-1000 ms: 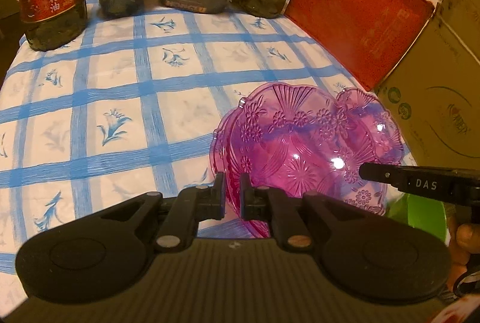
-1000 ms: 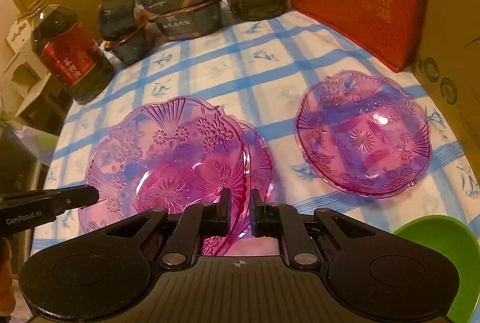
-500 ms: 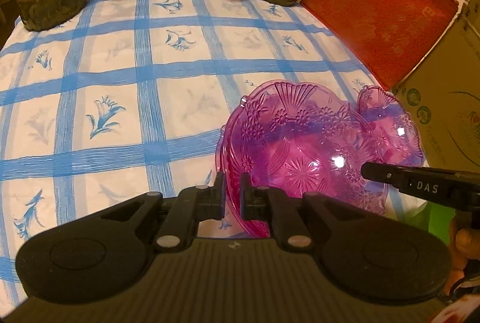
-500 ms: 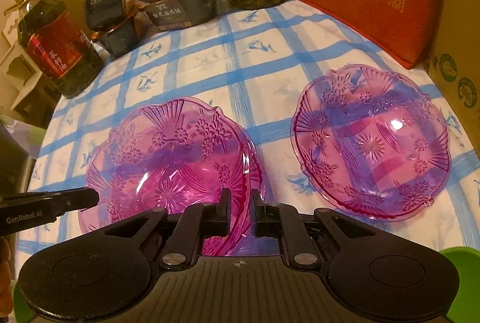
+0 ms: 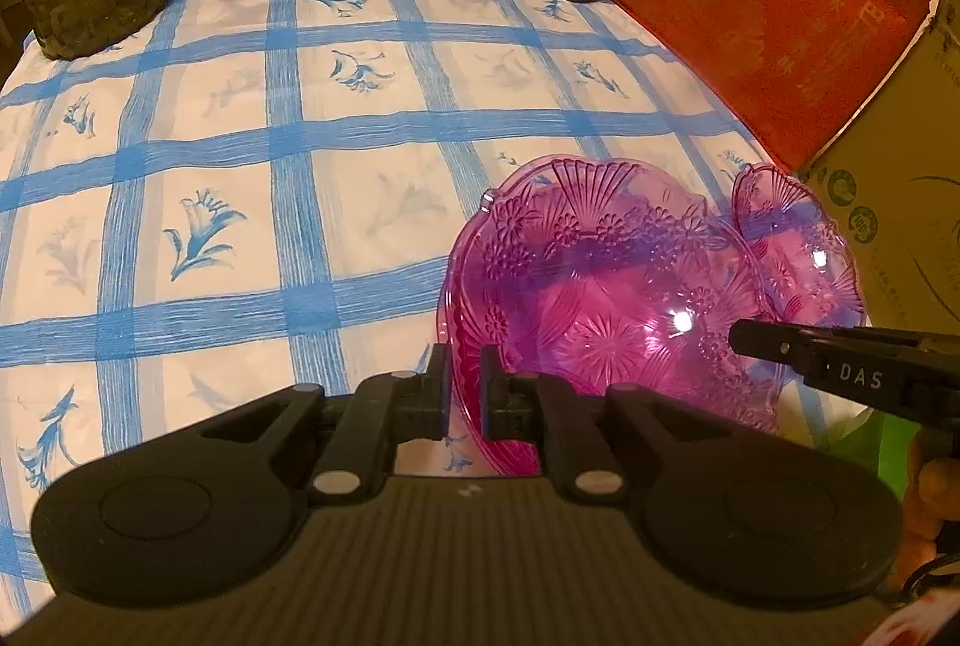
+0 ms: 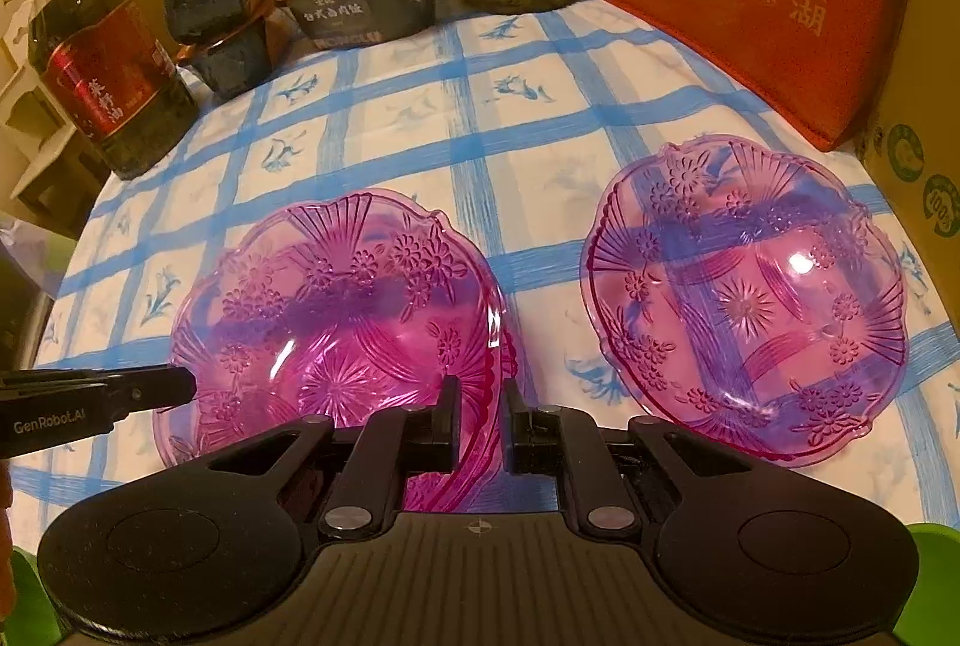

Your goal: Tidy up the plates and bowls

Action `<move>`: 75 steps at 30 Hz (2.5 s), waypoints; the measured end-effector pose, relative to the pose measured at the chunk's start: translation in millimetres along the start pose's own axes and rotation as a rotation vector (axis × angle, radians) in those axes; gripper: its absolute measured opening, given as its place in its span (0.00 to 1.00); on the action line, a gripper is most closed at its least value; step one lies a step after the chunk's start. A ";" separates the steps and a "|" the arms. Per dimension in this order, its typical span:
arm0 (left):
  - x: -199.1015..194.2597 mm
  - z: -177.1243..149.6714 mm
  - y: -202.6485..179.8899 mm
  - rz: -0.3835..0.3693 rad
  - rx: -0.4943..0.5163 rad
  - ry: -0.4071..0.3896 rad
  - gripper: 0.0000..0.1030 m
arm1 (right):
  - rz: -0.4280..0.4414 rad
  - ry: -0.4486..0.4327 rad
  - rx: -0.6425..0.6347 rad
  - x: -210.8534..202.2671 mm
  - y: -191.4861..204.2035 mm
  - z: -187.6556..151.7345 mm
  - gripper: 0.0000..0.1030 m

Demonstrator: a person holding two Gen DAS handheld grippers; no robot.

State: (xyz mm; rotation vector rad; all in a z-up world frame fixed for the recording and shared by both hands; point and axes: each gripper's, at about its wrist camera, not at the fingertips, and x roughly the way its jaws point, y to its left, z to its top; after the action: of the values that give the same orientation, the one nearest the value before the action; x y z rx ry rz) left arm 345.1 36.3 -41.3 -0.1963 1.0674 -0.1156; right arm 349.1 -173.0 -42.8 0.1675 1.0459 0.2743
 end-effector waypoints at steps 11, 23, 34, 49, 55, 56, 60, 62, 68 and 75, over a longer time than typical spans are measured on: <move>-9.7 0.1 -3.4 0.016 0.012 -0.046 0.29 | 0.025 -0.044 0.045 -6.2 -9.6 1.8 0.42; -39.0 -12.5 -21.7 -0.010 0.011 -0.074 0.40 | 0.007 -0.044 0.068 -36.3 -8.6 -14.4 0.42; -68.4 -38.7 -66.2 -0.042 0.023 -0.086 0.64 | -0.046 -0.090 0.076 -92.5 -23.5 -34.8 0.53; -74.2 -64.6 -135.2 -0.019 0.047 -0.142 0.68 | -0.097 -0.150 0.101 -145.4 -70.2 -45.6 0.59; -72.3 -63.2 -152.3 -0.013 0.078 -0.157 0.68 | -0.113 -0.163 0.120 -153.7 -91.0 -46.8 0.60; -71.1 -61.7 -154.7 -0.017 0.082 -0.155 0.68 | -0.117 -0.165 0.126 -153.8 -95.1 -46.3 0.60; -63.6 -52.9 -162.7 -0.048 0.090 -0.144 0.69 | -0.129 -0.160 0.145 -152.1 -112.6 -41.3 0.60; -58.9 -47.1 -168.0 -0.057 0.116 -0.141 0.69 | -0.138 -0.158 0.147 -150.2 -120.6 -36.8 0.60; -35.4 -19.4 -178.8 -0.064 0.156 -0.136 0.68 | -0.153 -0.132 0.126 -135.4 -137.0 -18.2 0.60; -1.1 15.0 -185.7 -0.074 0.223 -0.115 0.65 | -0.166 -0.087 0.097 -104.8 -149.1 2.8 0.60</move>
State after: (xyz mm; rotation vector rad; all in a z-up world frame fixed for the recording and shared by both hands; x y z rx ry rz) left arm 357.8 -143.3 6.6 -0.0403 0.9249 -0.2855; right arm 323.5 -346.8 5.8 0.1774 0.9815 0.0649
